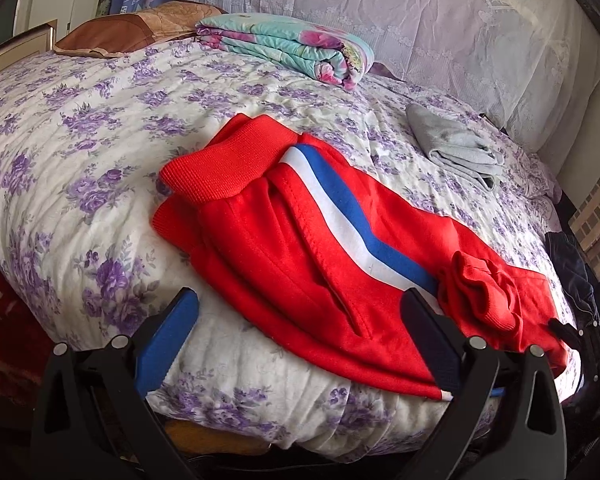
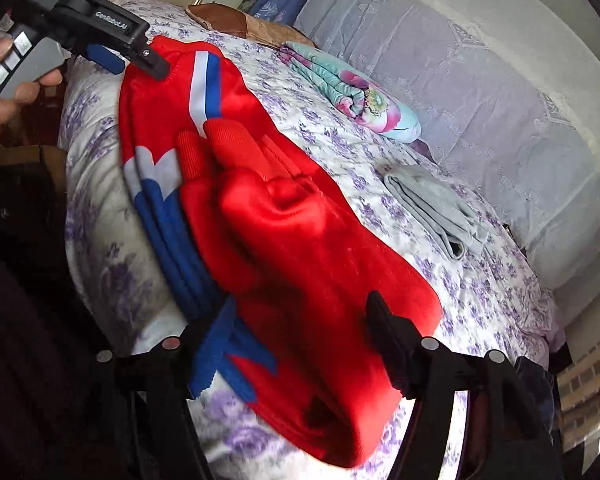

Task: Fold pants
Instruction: 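Fold the held cuffs over toward the waistband with the right tool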

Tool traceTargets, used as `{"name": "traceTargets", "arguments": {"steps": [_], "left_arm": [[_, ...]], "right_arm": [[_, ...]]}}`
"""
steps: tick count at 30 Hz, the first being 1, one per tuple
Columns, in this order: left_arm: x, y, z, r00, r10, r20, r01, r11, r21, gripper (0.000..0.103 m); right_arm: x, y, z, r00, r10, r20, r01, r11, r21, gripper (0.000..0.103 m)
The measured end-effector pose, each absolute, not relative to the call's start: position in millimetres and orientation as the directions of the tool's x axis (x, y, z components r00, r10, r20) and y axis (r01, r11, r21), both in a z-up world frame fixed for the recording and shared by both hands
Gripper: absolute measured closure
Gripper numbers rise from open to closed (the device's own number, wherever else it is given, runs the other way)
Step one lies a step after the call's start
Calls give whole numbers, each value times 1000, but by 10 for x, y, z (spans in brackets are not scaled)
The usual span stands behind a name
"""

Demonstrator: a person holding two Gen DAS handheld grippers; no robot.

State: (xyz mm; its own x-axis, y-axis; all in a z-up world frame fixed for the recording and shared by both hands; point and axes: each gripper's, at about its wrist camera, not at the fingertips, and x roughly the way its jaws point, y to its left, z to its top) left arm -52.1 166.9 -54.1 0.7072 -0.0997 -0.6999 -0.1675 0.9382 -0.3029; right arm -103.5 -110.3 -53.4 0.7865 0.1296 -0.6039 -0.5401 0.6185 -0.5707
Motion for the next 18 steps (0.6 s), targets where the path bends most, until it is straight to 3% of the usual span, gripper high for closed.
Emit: {"name": "traceTargets", "arguments": {"steps": [8, 10, 11, 14, 16, 18], "left_arm": [[-500, 1566, -535, 703, -124, -700, -138, 942, -306, 4], [-498, 1551, -534, 703, -119, -701, -138, 944, -299, 4], [-495, 1550, -534, 702, -121, -701, -140, 943, -302, 4], [-485, 1555, -523, 702, -126, -701, -139, 941, -308, 4], [-480, 1553, -516, 704, -124, -699, -136, 943, -305, 4], [-461, 1550, -536, 702, -124, -701, -136, 943, -302, 4]], "right_arm": [[-1065, -1348, -546, 813, 81, -577, -492, 625, -606, 37], [-1009, -1369, -548, 830, 56, -555, -458, 636, -621, 58], [-935, -1411, -536, 825, 29, -565, -440, 661, -608, 81], [-875, -1525, -479, 834, -59, -549, -367, 684, -631, 92], [-888, -1630, -515, 840, -135, -526, -314, 670, -673, 92], [-873, -1757, -592, 803, -144, -579, -334, 696, -636, 92]]}}
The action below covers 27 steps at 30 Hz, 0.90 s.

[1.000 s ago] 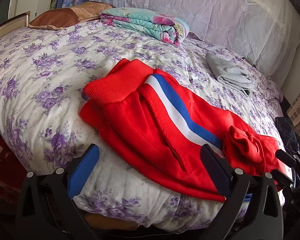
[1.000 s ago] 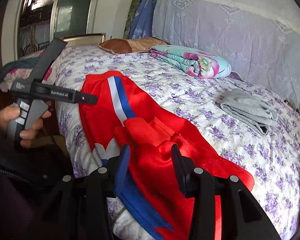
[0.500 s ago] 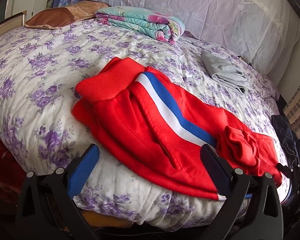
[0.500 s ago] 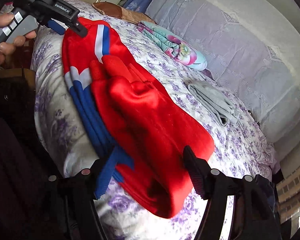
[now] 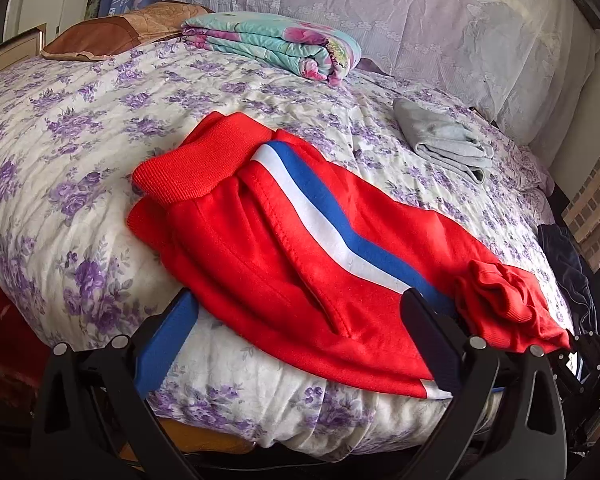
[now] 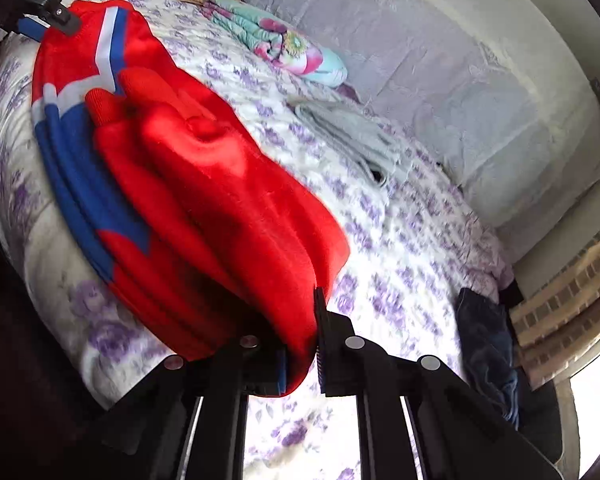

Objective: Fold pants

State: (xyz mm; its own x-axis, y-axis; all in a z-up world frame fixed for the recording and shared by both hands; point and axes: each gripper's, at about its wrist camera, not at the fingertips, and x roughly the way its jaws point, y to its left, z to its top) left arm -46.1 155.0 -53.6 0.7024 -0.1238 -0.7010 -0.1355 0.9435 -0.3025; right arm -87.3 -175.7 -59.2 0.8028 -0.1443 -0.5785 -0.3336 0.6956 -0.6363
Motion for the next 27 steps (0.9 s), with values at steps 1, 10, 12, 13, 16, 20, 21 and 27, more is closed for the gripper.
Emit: {"name": "traceTargets", "arguments": {"steps": [1, 10, 12, 13, 16, 20, 21, 27], "left_arm": [[-443, 1546, -556, 698, -123, -705, -138, 944, -301, 4], [-459, 1558, -571, 696, -119, -708, -140, 945, -297, 4], [-500, 1611, -562, 702, -116, -703, -154, 939, -309, 4], [-537, 1655, -548, 711, -114, -694, -166, 932, -323, 4], [-696, 1868, -475, 749, -94, -656, -221, 897, -382, 4], [-757, 2273, -505, 749, -92, -656, -310, 826, -470, 4], [-720, 2373, -544, 745, -101, -660, -330, 804, -495, 4], [-354, 2478, -620, 763, -182, -620, -331, 714, -617, 5]], "right_arm": [[-888, -1761, -646, 799, -134, -587, -348, 692, -632, 91], [-1057, -1665, 102, 683, 323, -655, -634, 707, -313, 45], [-836, -1615, 273, 604, 453, -655, -688, 711, -143, 45], [-693, -1523, 263, 583, 464, -667, -691, 715, -107, 58], [-251, -1182, -120, 474, 424, -772, -681, 732, -16, 89], [-186, -1032, -411, 465, 388, -795, -656, 754, -15, 89], [-256, -1081, -299, 502, 410, -762, -639, 769, -7, 86], [-706, -1614, 113, 614, 623, -485, -614, 763, 203, 30]]}}
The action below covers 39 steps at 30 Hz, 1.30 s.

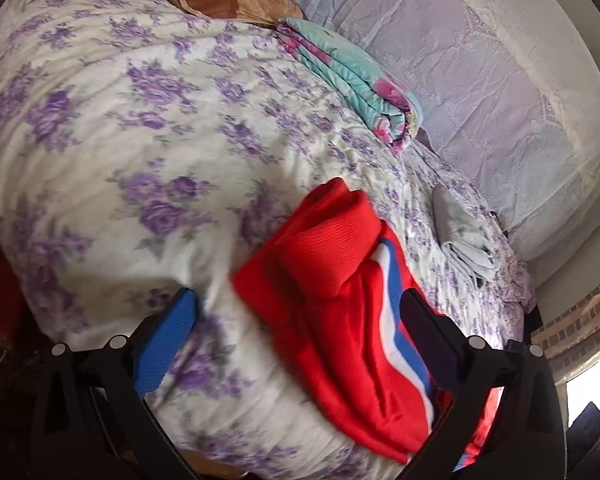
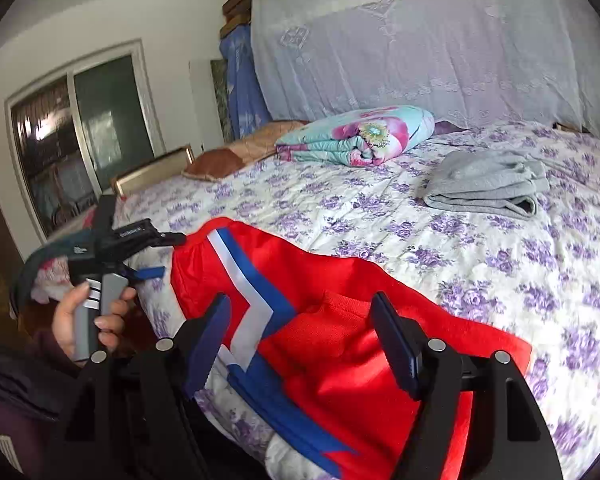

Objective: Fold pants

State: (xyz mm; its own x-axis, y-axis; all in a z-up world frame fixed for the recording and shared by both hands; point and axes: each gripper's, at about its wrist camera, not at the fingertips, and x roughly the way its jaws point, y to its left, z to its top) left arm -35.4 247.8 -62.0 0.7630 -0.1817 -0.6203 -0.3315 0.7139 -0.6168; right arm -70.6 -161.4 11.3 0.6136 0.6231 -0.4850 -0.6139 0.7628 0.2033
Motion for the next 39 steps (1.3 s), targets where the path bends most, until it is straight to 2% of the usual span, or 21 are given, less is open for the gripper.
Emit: {"name": "traceTargets", "arguments": {"steps": [2, 5, 8, 14, 16, 17, 18, 19, 22, 26, 30, 32, 33, 34, 36, 37, 39], "left_arm": [[-295, 2429, -609, 772, -215, -598, -328, 672, -664, 5], [-253, 2326, -645, 739, -258, -623, -343, 652, -677, 5], [-339, 2242, -668, 726, -279, -629, -346, 641, -685, 5], [-183, 2242, -729, 739, -324, -591, -342, 576, -743, 8], [-136, 2314, -793, 746, -341, -572, -358, 518, -777, 37], [-127, 2338, -805, 751, -354, -558, -353, 499, -791, 47], [-121, 2336, -808, 753, -367, -547, -336, 500, -798, 70], [-116, 2307, -791, 753, -378, -538, -309, 518, -797, 80], [-163, 2099, -597, 766, -326, -554, -254, 639, -726, 84], [-266, 1636, -187, 783, -314, -538, -116, 775, -621, 86], [-436, 720, 343, 764, -374, -526, 158, 898, -411, 86], [-505, 198, 440, 711, -430, -557, 306, 901, -306, 85], [-506, -67, 400, 664, -457, -592, 374, 888, -266, 80], [-468, -300, 300, 597, -488, -637, 433, 864, -256, 70], [-301, -652, -59, 398, -546, -737, 511, 799, -317, 52], [-236, -767, -254, 310, -549, -776, 519, 782, -346, 50], [-211, -825, -391, 273, -551, -788, 514, 776, -365, 46]], "right_arm": [[-763, -1672, 17, 603, 633, -486, -605, 759, 239, 30], [-769, -1756, -56, 620, 599, -507, -577, 786, 224, 30], [-804, -1846, -47, 642, 593, -487, -563, 795, 226, 30], [-782, -1804, -88, 620, 606, -499, -584, 781, 223, 30], [-801, -1851, -78, 632, 599, -493, -572, 789, 224, 30], [-809, -1909, -61, 649, 589, -482, -558, 799, 226, 30], [-820, -1981, -45, 669, 576, -469, -539, 811, 228, 30], [-828, -2060, -31, 689, 562, -458, -518, 824, 231, 30], [-821, -2289, -37, 728, 520, -446, -454, 854, 255, 30], [-789, -2526, -53, 753, 487, -443, -392, 872, 292, 30], [-803, -2792, 71, 812, 426, -399, -330, 899, 288, 30], [-814, -2944, 129, 837, 395, -379, -295, 908, 297, 30], [-818, -3003, 137, 843, 387, -374, -282, 909, 307, 28], [-809, -3059, 134, 843, 387, -374, -273, 906, 322, 26], [-761, -3137, 58, 819, 426, -383, -280, 881, 381, 14], [-727, -3161, -8, 792, 469, -391, -295, 854, 428, 13], [-649, -3174, -142, 712, 582, -392, -333, 772, 541, 10]]}}
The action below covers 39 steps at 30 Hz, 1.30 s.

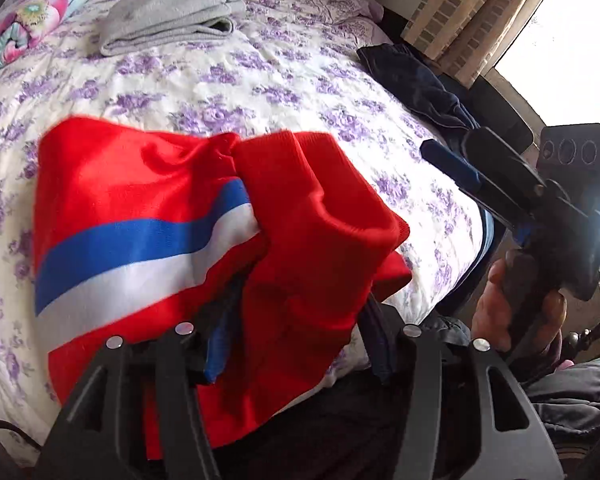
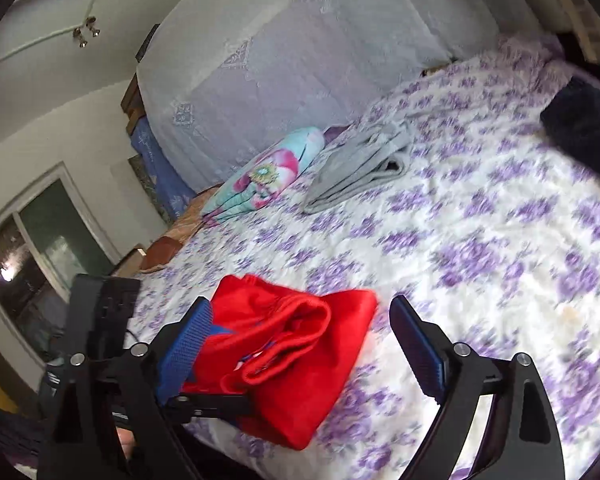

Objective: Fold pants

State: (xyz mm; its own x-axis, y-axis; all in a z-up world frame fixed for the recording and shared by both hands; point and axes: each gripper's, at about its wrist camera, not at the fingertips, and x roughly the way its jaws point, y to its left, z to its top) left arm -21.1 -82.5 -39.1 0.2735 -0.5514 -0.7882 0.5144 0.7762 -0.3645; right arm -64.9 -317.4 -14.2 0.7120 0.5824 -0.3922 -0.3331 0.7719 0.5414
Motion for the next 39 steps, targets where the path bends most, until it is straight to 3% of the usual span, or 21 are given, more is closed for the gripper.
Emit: {"name": "traceTargets", "arguments": {"steps": [4, 6, 10, 12, 13, 14, 15, 18, 22, 25, 27, 29, 31, 33, 35, 37, 39], "left_arm": [[-365, -674, -135, 328, -605, -725, 533, 753, -387, 9], [-425, -607, -58, 384, -573, -724, 519, 783, -343, 6], [-414, -449, -104, 368, -597, -713, 488, 777, -398, 6], [-386, -422, -143, 361, -615, -701, 484, 766, -423, 6], [-372, -416, -169, 357, -618, -700, 484, 764, -427, 6], [-351, -434, -209, 354, -615, -705, 483, 765, -425, 6], [-325, -455, -244, 355, -607, -711, 480, 771, -419, 6], [-328, -487, -227, 354, -624, -697, 492, 758, -429, 6], [-391, -620, -28, 349, -667, -658, 563, 711, -421, 6], [-403, -716, -7, 344, -662, -665, 597, 701, -390, 5], [-317, -660, -133, 315, -657, -685, 558, 712, -426, 5], [-248, -464, -240, 292, -669, -684, 493, 718, -492, 6], [-294, -192, -211, 334, -675, -658, 451, 727, -517, 5], [-372, 52, -148, 393, -666, -634, 425, 743, -517, 5], [-389, 149, -145, 389, -689, -611, 424, 723, -545, 5], [-338, 101, -237, 351, -710, -611, 425, 702, -571, 5], [-274, -4, -396, 335, -697, -633, 423, 712, -560, 5]], "right_arm": [[-500, -3077, -280, 584, 713, -389, -345, 651, 676, 7], [-418, -2989, -257, 553, 729, -403, -352, 643, 680, 7], [-232, -2745, -305, 477, 707, -522, -315, 692, 650, 8], [-186, -2608, -376, 422, 718, -554, -323, 690, 648, 28], [-193, -2512, -376, 413, 696, -587, -346, 716, 606, 32], [-232, -2425, -351, 428, 666, -611, -378, 746, 548, 49], [-265, -2357, -328, 440, 645, -625, -413, 763, 498, 77], [-327, -2383, -231, 457, 674, -581, -454, 738, 499, 83], [-457, -2621, 162, 547, 668, -505, -476, 744, 469, 84], [-354, -2751, 86, 539, 609, -582, -404, 793, 456, 82], [-164, -2797, -313, 459, 559, -691, -298, 829, 473, 65], [-177, -2909, -491, 467, 556, -688, -247, 829, 502, 52], [-312, -2949, -289, 539, 511, -670, -259, 857, 446, 52], [-479, -2921, 75, 645, 489, -588, -324, 871, 370, 51], [-497, -2762, 379, 629, 583, -515, -443, 813, 378, 51], [-328, -2431, 479, 525, 678, -515, -540, 733, 413, 51], [-88, -2070, 355, 463, 659, -593, -557, 736, 385, 53]]}}
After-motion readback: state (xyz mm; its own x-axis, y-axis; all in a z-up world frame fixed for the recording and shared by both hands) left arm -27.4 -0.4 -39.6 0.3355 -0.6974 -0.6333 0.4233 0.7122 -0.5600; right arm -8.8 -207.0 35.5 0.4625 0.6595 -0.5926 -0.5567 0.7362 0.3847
